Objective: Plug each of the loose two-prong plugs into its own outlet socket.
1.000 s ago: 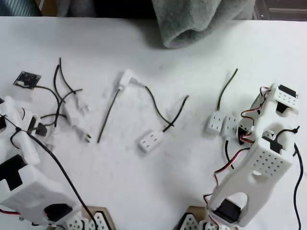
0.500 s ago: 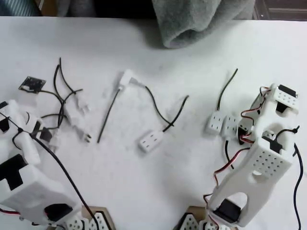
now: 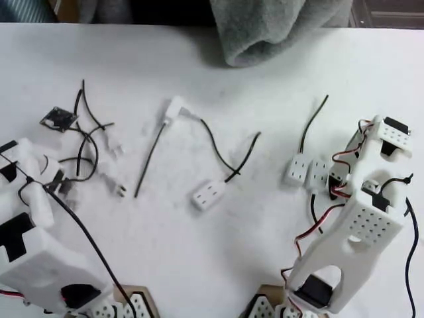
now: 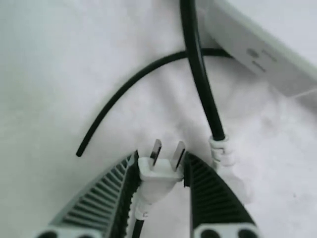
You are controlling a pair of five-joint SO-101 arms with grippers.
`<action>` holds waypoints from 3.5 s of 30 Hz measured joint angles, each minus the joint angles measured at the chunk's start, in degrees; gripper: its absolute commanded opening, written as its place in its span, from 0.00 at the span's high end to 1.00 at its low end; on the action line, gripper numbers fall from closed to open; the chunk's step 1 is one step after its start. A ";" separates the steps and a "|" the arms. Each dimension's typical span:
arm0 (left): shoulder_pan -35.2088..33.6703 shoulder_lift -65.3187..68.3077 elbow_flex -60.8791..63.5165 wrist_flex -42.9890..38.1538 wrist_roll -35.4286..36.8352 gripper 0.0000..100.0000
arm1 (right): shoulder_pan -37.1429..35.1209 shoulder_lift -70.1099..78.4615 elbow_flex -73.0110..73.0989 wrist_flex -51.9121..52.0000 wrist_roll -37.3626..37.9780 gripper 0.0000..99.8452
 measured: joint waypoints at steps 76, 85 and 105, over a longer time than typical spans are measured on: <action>7.30 -10.64 -4.40 14.86 -4.66 0.98 | 0.00 0.00 0.00 0.00 0.00 0.68; 9.41 -44.84 7.30 23.74 -4.66 0.98 | 0.00 0.00 0.00 0.00 0.00 0.68; 42.29 -120.00 43.34 4.40 53.63 0.98 | 0.00 0.00 0.00 0.00 0.00 0.68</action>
